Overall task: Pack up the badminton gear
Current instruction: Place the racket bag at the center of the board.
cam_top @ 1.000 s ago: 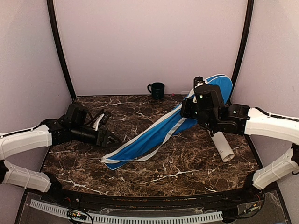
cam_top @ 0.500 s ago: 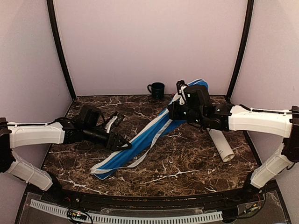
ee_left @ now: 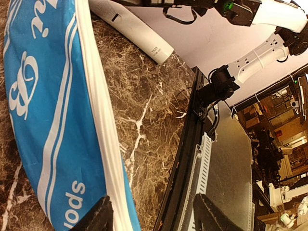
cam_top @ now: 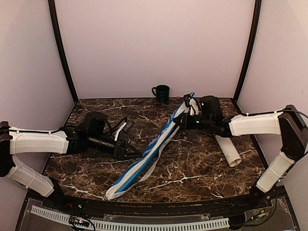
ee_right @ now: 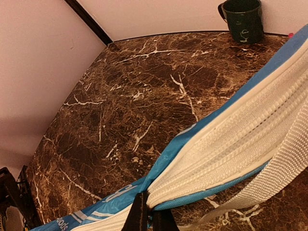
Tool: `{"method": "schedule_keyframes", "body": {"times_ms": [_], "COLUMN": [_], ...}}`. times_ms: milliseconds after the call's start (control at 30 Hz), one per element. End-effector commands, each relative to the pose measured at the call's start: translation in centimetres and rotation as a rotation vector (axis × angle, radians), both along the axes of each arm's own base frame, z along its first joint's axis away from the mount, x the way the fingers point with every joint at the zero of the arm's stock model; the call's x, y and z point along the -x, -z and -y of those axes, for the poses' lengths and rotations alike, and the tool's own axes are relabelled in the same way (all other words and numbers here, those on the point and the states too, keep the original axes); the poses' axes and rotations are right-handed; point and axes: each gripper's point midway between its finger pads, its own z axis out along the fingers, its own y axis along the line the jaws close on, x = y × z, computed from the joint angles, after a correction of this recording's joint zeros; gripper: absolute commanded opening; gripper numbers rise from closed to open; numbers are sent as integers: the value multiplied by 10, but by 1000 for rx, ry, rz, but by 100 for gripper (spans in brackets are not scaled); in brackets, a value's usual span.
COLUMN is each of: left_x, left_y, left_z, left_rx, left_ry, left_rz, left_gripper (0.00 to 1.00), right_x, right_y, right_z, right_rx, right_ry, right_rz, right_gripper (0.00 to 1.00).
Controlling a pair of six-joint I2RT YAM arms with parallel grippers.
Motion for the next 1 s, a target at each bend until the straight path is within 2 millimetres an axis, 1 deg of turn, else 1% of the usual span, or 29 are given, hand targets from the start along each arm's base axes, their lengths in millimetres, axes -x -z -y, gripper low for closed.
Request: {"method": "schedule_keyframes", "body": {"times_ms": [0, 100, 167, 267, 300, 367, 433, 467, 500, 533, 633, 733, 833, 900, 967], "left_x": [2, -11, -21, -34, -39, -55, -75, -84, -92, -101, -113, -129, -144, -164, -182], "left_y": [-10, -13, -14, -14, -13, -9, -3, -3, -3, -7, -21, -24, -30, -28, -26], "left_z": [9, 6, 3, 0, -1, -6, -19, -27, -35, -42, -51, -58, -63, -81, -102], "left_rx": [51, 36, 16, -5, -13, -50, -112, -140, -165, -173, -120, -113, -127, -156, -179], "left_ry": [12, -55, -110, -180, -204, -290, -421, -486, -541, -596, -640, -662, -665, -703, -745], "left_rz": [29, 72, 97, 128, 137, 146, 162, 177, 195, 215, 229, 206, 240, 247, 263], "left_gripper": [59, 63, 65, 68, 69, 69, 70, 71, 72, 73, 74, 75, 75, 76, 77], "right_x": [-8, -12, -8, 4, 7, 11, 14, 15, 17, 19, 24, 24, 18, 12, 0], "right_y": [2, 26, 39, 43, 42, 40, 35, 31, 27, 19, 4, -6, -13, -19, -23], "right_z": [19, 50, 74, 96, 99, 103, 101, 99, 97, 96, 96, 102, 111, 119, 137], "right_rx": [-1, 105, 158, 162, 150, 152, 159, 157, 151, 135, 103, 122, 171, 196, 212], "right_ry": [55, 204, 310, 384, 390, 386, 367, 350, 333, 320, 302, 314, 345, 361, 404], "right_rz": [25, -27, -67, -77, -66, -57, -53, -50, -47, -36, -2, 39, 75, 96, 112], "right_gripper": [0, 0, 0, 0, 4, 17, 40, 50, 57, 63, 73, 76, 80, 83, 86]}}
